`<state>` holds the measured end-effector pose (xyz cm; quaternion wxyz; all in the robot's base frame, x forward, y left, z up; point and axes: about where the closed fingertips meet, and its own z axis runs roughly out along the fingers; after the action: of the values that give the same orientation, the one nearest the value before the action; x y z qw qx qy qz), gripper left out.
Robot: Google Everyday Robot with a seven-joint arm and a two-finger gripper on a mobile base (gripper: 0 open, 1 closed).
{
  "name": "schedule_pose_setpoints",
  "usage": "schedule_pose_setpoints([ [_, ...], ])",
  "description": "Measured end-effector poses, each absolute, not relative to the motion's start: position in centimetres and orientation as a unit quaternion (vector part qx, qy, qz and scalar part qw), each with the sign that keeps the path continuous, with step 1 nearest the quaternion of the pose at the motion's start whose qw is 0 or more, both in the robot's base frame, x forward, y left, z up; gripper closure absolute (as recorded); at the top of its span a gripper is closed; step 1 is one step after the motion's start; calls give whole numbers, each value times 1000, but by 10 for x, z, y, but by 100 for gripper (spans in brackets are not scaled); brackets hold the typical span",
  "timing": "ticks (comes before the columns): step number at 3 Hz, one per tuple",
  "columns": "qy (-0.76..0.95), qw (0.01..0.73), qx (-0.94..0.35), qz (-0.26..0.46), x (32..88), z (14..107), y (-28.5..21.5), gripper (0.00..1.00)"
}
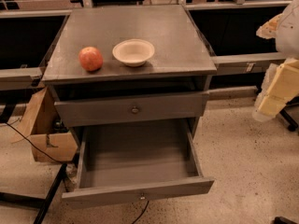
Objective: Close middle drawer
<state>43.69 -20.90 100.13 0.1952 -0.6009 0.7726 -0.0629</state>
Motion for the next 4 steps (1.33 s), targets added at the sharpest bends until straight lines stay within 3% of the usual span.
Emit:
schedule_pose_setpoints([
  [2,771,209,-600,-46,437,1000,-209,0],
  [4,793,232,-562,43,436,972,-228,0],
])
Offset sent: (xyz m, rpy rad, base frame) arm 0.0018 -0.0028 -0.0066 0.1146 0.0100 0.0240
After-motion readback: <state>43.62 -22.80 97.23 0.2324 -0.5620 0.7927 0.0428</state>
